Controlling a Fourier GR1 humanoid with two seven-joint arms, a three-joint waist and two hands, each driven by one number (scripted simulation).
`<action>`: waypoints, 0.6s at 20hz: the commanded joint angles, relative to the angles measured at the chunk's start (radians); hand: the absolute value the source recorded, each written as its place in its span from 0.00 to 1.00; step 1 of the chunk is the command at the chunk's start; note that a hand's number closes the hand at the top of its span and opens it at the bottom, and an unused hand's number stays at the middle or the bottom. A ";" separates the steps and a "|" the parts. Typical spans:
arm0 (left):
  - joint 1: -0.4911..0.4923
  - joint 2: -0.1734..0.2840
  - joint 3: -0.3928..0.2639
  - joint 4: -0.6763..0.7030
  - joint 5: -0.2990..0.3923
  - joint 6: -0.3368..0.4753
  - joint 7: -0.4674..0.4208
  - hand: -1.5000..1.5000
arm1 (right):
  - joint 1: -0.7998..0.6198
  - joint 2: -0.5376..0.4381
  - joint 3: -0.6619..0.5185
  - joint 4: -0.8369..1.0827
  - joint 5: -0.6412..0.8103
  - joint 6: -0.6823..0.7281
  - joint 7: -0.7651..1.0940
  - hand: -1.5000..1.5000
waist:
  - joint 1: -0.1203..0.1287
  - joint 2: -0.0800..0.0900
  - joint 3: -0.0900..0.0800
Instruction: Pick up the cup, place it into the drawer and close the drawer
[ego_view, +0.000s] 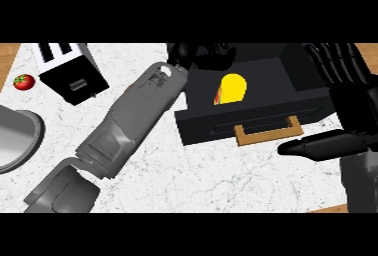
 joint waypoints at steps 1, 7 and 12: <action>0.020 0.000 -0.046 -0.007 0.037 -0.002 -0.010 0.00 | -0.022 0.007 0.027 0.013 -0.003 0.017 -0.004 0.00 | -0.031 0.007 0.000; 0.054 0.000 0.013 -0.065 0.166 0.001 -0.118 0.00 | -0.034 0.026 0.109 0.017 -0.129 0.159 0.005 1.00 | -0.044 0.013 -0.001; 0.075 0.000 0.046 -0.125 0.274 -0.032 -0.221 0.00 | -0.039 -0.001 0.201 0.010 -0.222 0.300 0.068 1.00 | -0.019 0.000 -0.003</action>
